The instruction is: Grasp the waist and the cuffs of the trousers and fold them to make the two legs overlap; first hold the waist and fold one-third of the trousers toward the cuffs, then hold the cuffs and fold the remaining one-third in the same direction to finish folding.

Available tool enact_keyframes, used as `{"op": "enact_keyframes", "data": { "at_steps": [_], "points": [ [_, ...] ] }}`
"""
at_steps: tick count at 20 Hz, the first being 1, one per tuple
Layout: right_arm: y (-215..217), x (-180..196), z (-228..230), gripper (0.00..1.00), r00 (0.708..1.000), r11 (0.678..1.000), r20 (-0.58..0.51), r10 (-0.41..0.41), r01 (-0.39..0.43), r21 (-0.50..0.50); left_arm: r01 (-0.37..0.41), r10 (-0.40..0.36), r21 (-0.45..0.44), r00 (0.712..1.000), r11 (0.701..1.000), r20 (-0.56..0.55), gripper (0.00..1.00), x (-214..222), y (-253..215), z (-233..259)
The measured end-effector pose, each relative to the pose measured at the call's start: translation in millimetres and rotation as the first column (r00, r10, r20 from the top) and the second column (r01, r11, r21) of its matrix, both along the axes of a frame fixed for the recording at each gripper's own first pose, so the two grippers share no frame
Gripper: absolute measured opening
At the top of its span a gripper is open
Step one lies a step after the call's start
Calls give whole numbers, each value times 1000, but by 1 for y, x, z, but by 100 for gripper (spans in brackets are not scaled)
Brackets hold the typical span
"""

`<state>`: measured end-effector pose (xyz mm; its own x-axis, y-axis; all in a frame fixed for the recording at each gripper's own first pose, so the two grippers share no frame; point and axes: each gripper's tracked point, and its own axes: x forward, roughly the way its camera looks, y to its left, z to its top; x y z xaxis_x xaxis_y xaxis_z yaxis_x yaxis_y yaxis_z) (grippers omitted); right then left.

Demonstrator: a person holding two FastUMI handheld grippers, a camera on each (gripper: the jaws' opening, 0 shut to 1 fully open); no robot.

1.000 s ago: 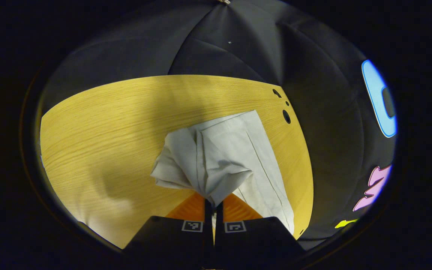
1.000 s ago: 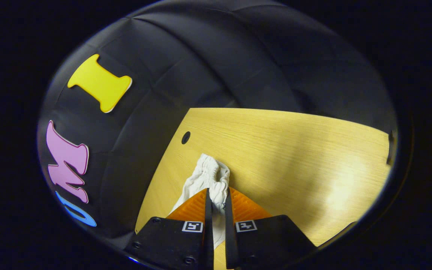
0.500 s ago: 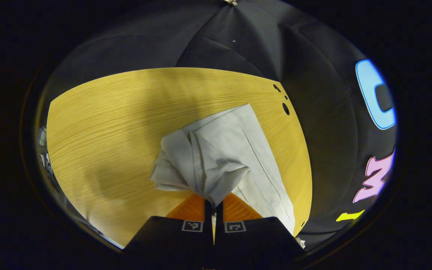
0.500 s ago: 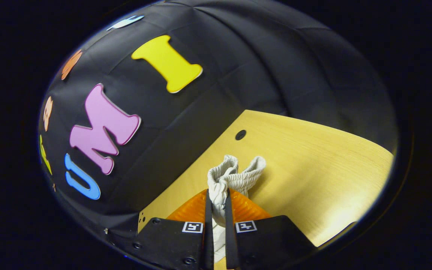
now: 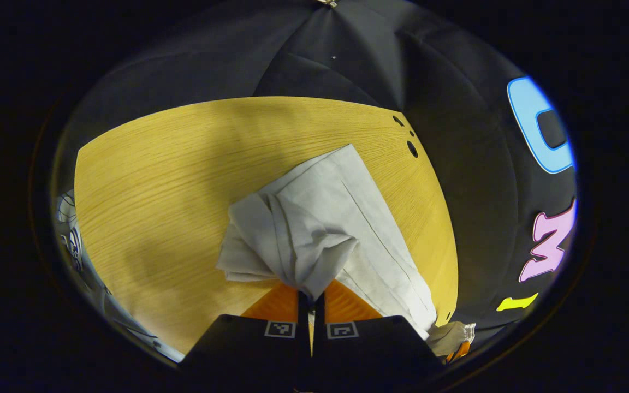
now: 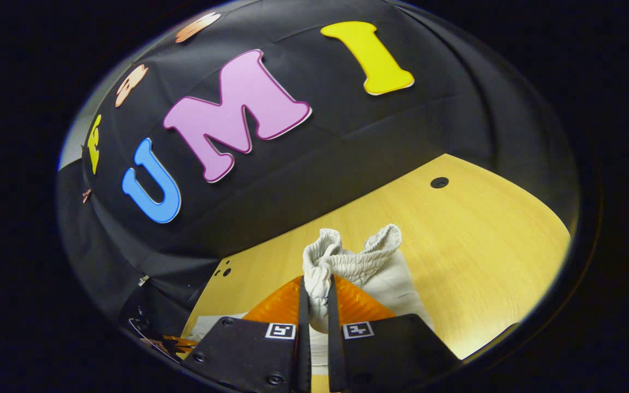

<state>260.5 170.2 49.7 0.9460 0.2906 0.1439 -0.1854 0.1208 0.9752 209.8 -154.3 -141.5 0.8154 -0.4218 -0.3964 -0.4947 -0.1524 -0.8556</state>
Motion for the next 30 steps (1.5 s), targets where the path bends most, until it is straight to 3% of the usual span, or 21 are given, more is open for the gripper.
{"op": "enact_keyframes", "data": {
  "at_steps": [5, 10, 13, 15, 16, 18, 19, 21, 22, 23, 24, 25, 26, 30],
  "points": [
    [64, -13, 30, 17, 991, 989, 80, 105, -95, -115, -1, 1, -13, 1000, 1000, 5, 7, -1, -1, 0],
    [132, -23, 28, 16, 968, 946, 76, 239, -214, -245, -20, 21, -21, 1000, 1000, 20, 6, -3, 5, 0],
    [151, -25, 29, 17, 953, 936, 81, 292, -267, -231, -20, 20, -18, 1000, 1000, 20, 7, -3, 7, -1],
    [164, -30, 37, 31, 935, 928, 97, 341, -318, -195, -15, 15, -15, 1000, 1000, 16, 7, -4, 5, -1],
    [170, -34, 43, 22, 923, 922, 117, 366, -343, -178, -16, 16, -14, 1000, 1000, 14, 7, -2, 5, -1],
    [182, -46, 49, 40, 894, 904, 152, 421, -400, -152, -25, 25, -12, 1000, 1000, 14, 7, -2, 5, -1],
    [184, -50, 52, 58, 885, 897, 160, 438, -417, -147, -32, 32, -12, 999, 999, 19, 6, -2, 7, 0],
    [181, -52, 49, 62, 881, 893, 162, 444, -421, -157, -62, 63, -15, 997, 998, 39, 6, -1, 12, 2],
    [179, -53, 48, 53, 883, 895, 165, 439, -415, -162, -79, 80, -19, 996, 997, 50, 6, -1, 14, 3],
    [174, -54, 46, 63, 886, 898, 169, 432, -407, -166, -96, 97, -23, 993, 995, 63, 6, -2, 18, 5],
    [166, -55, 43, 64, 890, 902, 169, 424, -398, -168, -118, 120, -29, 990, 993, 77, 6, -2, 23, 11],
    [158, -54, 39, 56, 896, 907, 166, 412, -387, -165, -147, 150, -39, 984, 988, 97, 6, -3, 29, 15],
    [151, -54, 36, 66, 902, 913, 162, 400, -377, -157, -179, 184, -49, 975, 983, 126, 6, 0, 36, 26],
    [126, -55, 5, 67, 921, 926, 121, 370, -356, -125, -272, 271, -34, 930, 962, 248, 6, 19, 55, 74]
  ]
}}
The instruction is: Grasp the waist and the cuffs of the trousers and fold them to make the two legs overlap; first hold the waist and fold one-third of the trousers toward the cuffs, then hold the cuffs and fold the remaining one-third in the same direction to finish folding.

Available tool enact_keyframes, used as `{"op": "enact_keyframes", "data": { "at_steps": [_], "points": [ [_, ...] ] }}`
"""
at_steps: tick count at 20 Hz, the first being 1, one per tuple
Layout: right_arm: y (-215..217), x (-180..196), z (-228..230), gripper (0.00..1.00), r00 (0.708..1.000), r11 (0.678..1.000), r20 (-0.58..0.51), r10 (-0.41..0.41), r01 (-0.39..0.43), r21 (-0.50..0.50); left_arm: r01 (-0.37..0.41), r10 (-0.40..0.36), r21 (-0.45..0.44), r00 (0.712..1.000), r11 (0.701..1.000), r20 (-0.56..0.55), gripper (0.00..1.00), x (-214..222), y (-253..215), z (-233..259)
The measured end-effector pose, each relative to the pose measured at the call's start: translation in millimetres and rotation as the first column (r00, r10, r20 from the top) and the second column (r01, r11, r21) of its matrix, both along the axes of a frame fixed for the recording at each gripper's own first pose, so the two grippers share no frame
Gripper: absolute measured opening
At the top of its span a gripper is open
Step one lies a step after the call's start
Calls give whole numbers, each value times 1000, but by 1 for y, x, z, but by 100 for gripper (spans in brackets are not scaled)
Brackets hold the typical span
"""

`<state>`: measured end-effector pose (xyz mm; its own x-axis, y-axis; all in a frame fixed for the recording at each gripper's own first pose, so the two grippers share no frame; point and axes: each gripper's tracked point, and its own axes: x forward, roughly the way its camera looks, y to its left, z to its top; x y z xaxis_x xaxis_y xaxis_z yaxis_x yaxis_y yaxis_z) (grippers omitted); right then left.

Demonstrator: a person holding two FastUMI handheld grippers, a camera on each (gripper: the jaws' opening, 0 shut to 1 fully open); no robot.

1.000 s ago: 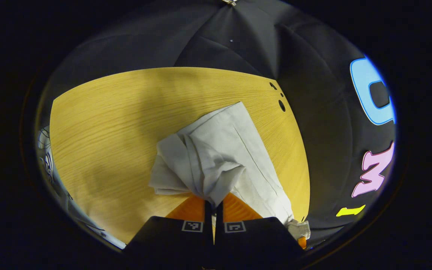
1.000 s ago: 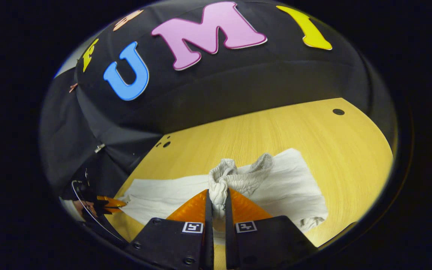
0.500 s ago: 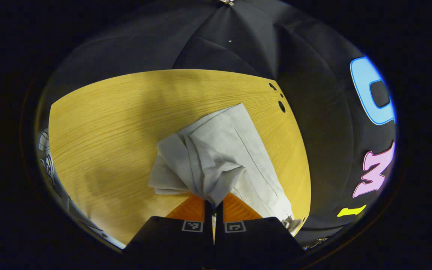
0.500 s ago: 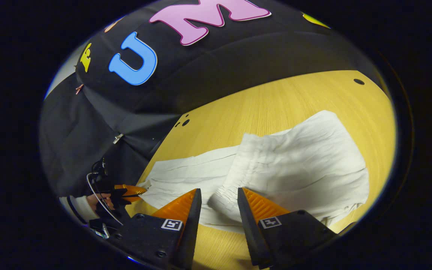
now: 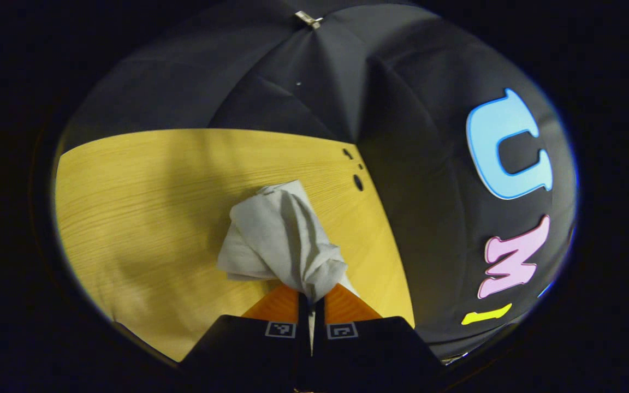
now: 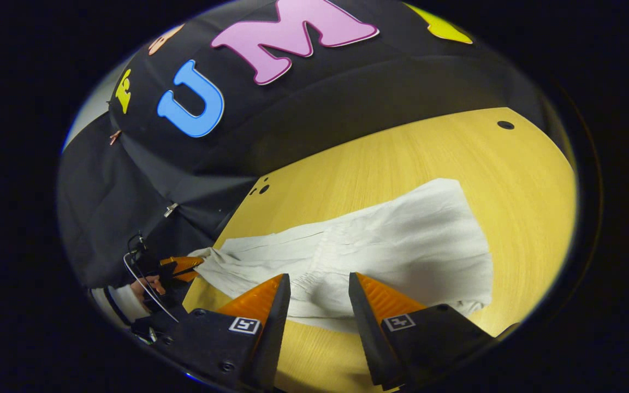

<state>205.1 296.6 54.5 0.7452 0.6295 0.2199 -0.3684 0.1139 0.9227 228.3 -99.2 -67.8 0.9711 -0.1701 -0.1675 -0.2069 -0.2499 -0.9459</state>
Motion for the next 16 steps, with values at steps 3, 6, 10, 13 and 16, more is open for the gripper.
{"op": "enact_keyframes", "data": {
  "at_steps": [3, 6, 10, 13, 16],
  "points": [
    [-22, -1, -26, 76, 998, 999, -47, -32, 32, 12, -37, 33, 77, 998, 996, 54, 6, 9, 7, 29],
    [-48, -3, -52, 76, 992, 996, -101, -78, 82, 33, -58, 42, 133, 992, 989, 116, 6, 18, 5, 70],
    [-69, -3, -86, 81, 979, 992, -173, -107, 117, 50, -60, 19, 217, 982, 974, 186, 6, 30, -9, 119],
    [-85, -3, -100, 81, 969, 986, -208, -130, 149, 77, -51, -24, 299, 970, 953, 240, 6, 37, -27, 161],
    [-97, -5, -113, 81, 965, 983, -219, -147, 167, 73, -24, -97, 378, 950, 925, 298, 6, 49, -58, 198]
  ]
}}
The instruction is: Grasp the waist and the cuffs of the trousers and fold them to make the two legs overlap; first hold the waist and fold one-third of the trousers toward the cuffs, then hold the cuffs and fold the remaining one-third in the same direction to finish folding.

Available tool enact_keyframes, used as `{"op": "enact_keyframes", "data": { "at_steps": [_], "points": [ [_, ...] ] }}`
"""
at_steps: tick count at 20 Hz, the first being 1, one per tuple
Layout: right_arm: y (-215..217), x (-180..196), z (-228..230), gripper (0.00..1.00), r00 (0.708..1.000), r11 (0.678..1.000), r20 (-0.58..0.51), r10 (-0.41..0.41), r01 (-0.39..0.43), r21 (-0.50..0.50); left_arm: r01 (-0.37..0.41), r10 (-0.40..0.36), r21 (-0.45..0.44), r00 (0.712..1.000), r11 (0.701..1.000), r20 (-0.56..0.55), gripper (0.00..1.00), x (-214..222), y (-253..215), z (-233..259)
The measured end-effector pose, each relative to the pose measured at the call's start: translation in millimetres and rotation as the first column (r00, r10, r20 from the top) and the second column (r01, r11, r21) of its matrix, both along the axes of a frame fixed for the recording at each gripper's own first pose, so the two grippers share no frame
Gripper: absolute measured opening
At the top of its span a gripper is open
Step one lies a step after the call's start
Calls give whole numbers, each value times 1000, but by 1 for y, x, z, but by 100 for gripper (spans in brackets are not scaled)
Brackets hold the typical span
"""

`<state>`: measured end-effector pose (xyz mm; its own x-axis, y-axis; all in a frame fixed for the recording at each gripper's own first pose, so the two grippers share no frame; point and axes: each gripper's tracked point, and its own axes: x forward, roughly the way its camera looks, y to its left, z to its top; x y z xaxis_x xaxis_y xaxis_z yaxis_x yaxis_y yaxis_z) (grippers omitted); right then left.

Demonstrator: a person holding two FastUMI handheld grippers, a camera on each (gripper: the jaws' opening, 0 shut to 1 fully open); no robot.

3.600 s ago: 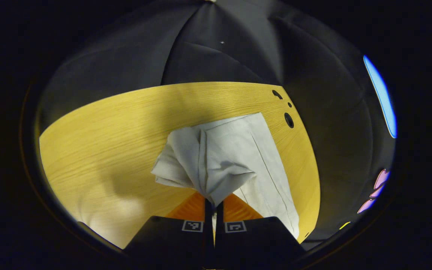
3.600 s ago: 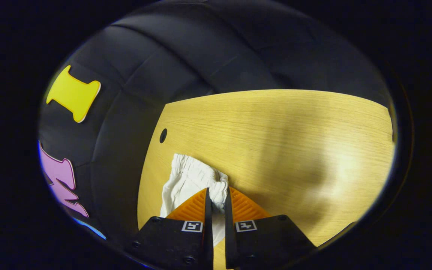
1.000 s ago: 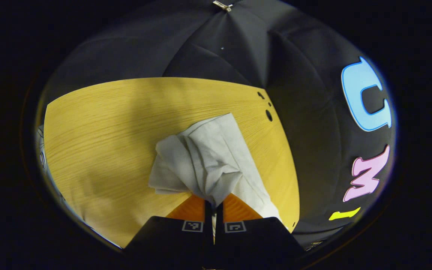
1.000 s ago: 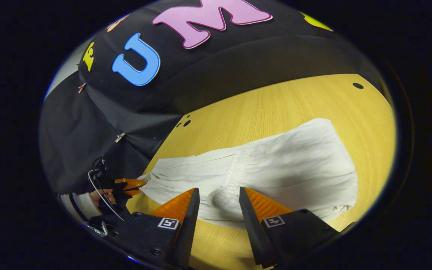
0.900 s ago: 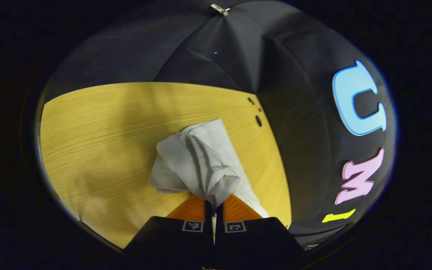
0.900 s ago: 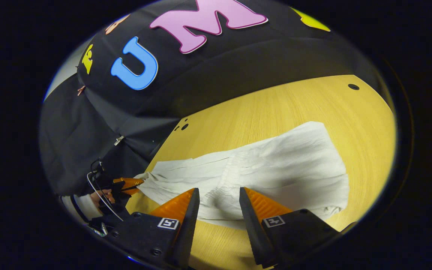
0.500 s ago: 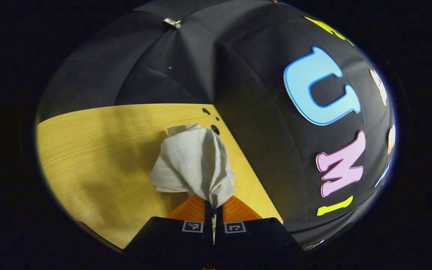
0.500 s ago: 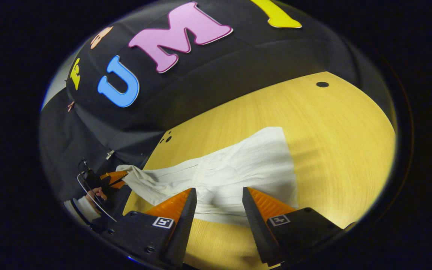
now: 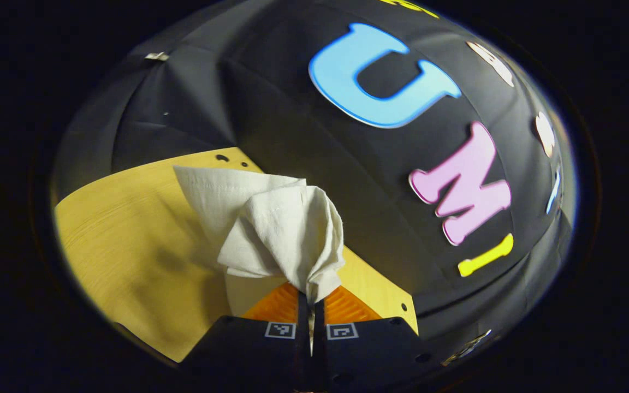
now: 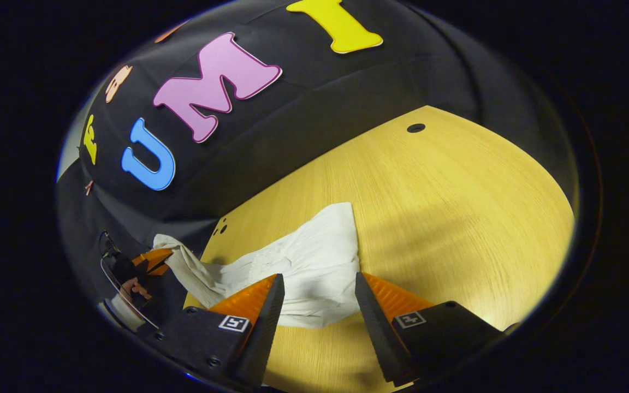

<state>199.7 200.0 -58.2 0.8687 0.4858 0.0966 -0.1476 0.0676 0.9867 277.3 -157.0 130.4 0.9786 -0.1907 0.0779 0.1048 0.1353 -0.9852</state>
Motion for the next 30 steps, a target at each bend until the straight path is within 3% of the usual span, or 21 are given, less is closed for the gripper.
{"op": "enact_keyframes", "data": {
  "at_steps": [4, 8, 14, 20, 23, 25, 26, 27, 28, 29, 30],
  "points": [
    [-19, -3, -19, 81, 1000, 1000, -20, -22, 22, 3, 92, -97, 78, 993, 993, 71, 6, 7, -57, 43],
    [-38, -4, -45, 81, 998, 999, -57, -41, 41, -1, 182, -209, 216, 972, 959, 108, 6, 4, -120, 70],
    [-59, -5, -72, 81, 991, 997, -110, -69, 73, 25, 280, -343, 382, 933, 881, 107, 6, 1, -197, 78],
    [-52, -16, -90, 86, 990, 999, -141, -28, 34, 40, 358, -429, 544, 903, 759, 3, 7, 5, -243, 55],
    [-49, -24, -100, 94, 987, 999, -160, -17, 24, 41, 374, -469, 563, 883, 737, 28, 18, -7, -255, 58],
    [-48, -25, -100, 94, 985, 999, -173, -8, 16, 47, 379, -496, 552, 865, 743, 74, 63, -19, -267, 72],
    [-47, -25, -98, 84, 986, 999, -168, -5, 13, 50, 368, -490, 559, 868, 743, 79, 86, -18, -269, 73],
    [-46, -25, -97, 94, 986, 999, -165, -4, 12, 48, 358, -480, 562, 873, 746, 81, 97, -20, -264, 73],
    [-45, -26, -94, 96, 987, 999, -161, -5, 12, 43, 360, -477, 555, 875, 750, 79, 97, -22, -264, 74],
    [-45, -27, -90, 87, 988, 999, -155, -5, 12, 41, 366, -480, 543, 874, 756, 79, 97, -26, -262, 75],
    [-44, -28, -86, 96, 988, 999, -152, -7, 14, 45, 372, -479, 530, 874, 762, 75, 97, -29, -259, 76]
  ]
}}
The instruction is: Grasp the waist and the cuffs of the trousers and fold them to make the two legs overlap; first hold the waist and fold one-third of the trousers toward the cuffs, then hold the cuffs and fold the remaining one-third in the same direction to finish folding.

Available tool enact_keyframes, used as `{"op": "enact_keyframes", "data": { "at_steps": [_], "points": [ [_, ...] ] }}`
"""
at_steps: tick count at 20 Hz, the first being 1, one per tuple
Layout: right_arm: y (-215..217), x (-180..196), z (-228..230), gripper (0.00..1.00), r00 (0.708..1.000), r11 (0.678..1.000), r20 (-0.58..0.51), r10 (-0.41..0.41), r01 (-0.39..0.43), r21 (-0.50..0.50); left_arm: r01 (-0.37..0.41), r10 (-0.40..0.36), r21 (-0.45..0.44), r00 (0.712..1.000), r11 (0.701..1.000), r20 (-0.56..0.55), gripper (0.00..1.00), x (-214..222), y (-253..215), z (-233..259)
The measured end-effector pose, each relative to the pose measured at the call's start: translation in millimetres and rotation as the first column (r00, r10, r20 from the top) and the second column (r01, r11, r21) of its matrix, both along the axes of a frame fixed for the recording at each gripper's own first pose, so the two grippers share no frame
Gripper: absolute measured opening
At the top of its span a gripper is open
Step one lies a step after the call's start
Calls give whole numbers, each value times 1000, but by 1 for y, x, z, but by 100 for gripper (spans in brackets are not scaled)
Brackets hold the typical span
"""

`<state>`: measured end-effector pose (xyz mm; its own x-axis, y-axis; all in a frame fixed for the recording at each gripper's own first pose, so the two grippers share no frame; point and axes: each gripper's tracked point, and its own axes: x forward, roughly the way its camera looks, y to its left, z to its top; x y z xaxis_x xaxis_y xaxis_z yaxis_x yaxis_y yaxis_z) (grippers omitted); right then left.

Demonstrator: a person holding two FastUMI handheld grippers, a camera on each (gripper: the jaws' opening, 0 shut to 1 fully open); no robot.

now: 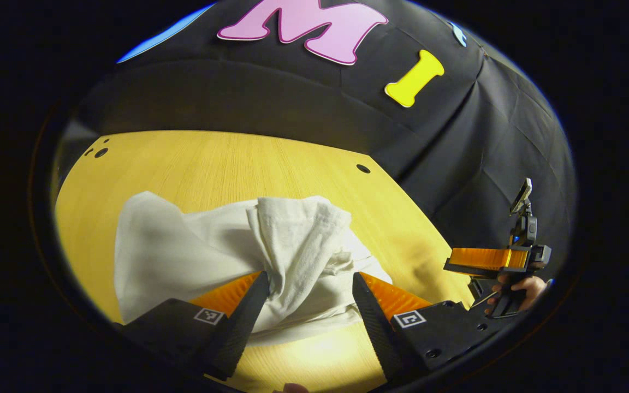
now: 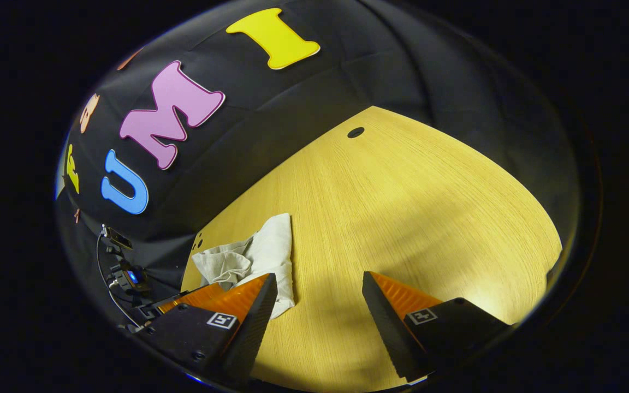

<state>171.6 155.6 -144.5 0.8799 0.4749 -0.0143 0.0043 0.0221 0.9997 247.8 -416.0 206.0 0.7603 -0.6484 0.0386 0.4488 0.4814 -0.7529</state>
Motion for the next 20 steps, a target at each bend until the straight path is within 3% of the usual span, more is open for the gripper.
{"op": "enact_keyframes", "data": {
  "at_steps": [4, 7, 13, 20],
  "points": [
    [-9, -4, 24, 96, 998, 996, -6, -61, 61, 61, -17, 16, -63, 1000, 998, -15, 95, -18, 26, 1],
    [-15, -15, 36, 97, 994, 994, 1, -106, 106, 29, -33, 31, -114, 999, 993, -21, 95, -37, 53, 0],
    [-24, -53, 84, 96, 980, 981, 41, -195, 195, -2, -79, 79, -107, 997, 991, -7, 96, -73, 106, -30],
    [-13, -91, 171, 96, 963, 976, 167, -211, 217, -14, -143, 146, -174, 989, 974, 5, 96, -115, 171, -53]
  ]
}}
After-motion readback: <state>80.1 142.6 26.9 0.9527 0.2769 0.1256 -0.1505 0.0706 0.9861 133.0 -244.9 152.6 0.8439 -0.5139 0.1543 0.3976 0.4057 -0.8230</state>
